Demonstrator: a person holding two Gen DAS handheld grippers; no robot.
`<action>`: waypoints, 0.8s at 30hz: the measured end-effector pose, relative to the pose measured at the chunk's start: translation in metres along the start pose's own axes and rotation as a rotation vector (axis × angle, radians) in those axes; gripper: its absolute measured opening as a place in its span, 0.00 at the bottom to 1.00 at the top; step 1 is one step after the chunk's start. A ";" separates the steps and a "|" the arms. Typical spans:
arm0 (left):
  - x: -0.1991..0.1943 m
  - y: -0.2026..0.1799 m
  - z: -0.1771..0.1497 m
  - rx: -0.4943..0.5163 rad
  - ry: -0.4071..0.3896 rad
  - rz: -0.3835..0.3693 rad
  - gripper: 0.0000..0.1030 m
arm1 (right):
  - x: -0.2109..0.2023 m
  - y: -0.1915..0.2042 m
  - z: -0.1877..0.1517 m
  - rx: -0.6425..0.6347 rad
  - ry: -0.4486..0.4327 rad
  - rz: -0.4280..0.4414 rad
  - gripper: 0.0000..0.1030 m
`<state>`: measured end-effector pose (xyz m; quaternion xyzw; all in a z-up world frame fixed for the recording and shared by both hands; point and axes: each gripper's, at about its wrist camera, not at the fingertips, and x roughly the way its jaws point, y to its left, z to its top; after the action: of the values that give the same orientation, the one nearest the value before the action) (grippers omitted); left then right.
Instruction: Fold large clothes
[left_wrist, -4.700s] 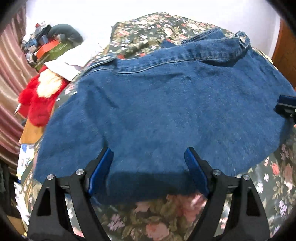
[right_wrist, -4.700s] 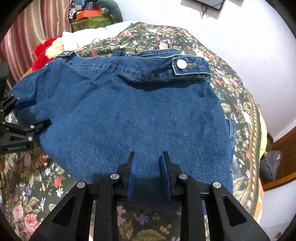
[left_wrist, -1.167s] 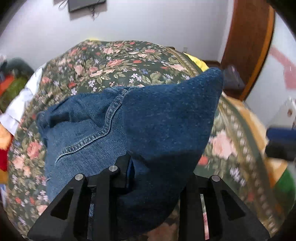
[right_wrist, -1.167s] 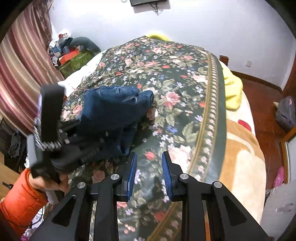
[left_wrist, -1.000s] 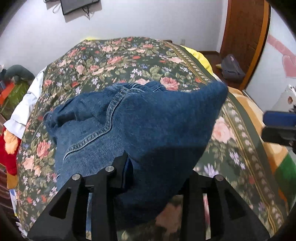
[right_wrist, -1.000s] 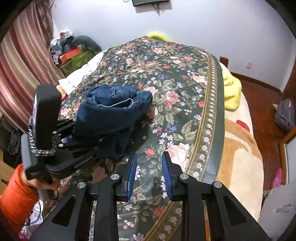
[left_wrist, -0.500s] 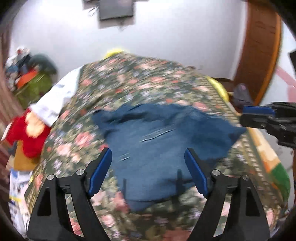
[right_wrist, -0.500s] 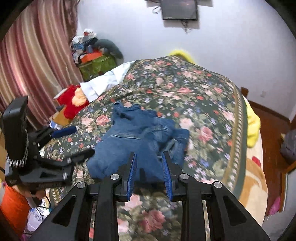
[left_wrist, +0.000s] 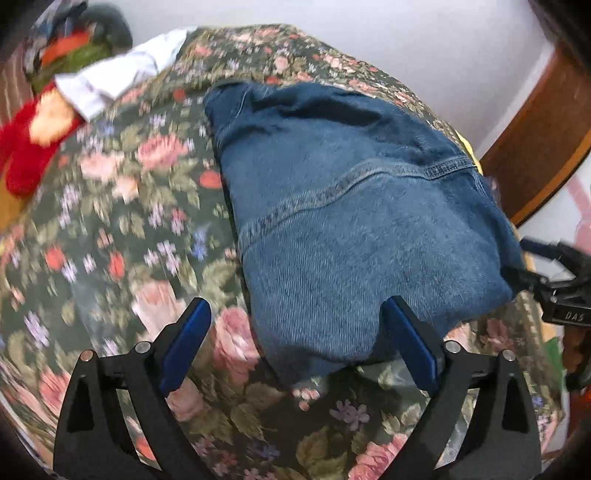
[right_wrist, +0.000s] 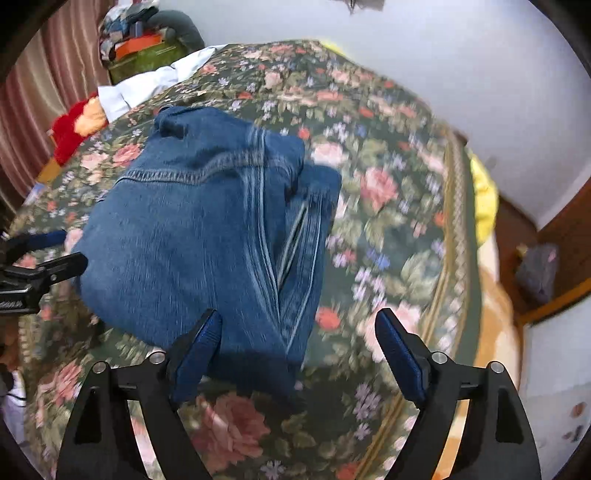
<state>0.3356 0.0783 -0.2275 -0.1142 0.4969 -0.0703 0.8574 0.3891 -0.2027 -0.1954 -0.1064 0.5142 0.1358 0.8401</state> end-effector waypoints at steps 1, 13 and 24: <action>0.001 0.001 -0.004 -0.002 0.011 -0.002 0.94 | 0.001 -0.003 -0.002 0.015 0.010 0.020 0.82; -0.047 0.009 -0.009 0.101 -0.037 0.190 0.84 | -0.035 -0.013 0.018 0.093 -0.063 0.161 0.83; -0.010 0.007 0.103 0.051 -0.086 0.131 0.84 | -0.023 -0.011 0.078 0.115 -0.108 0.209 0.84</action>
<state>0.4196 0.1001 -0.1716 -0.0622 0.4639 -0.0218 0.8834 0.4477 -0.1908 -0.1398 0.0034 0.4836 0.1984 0.8525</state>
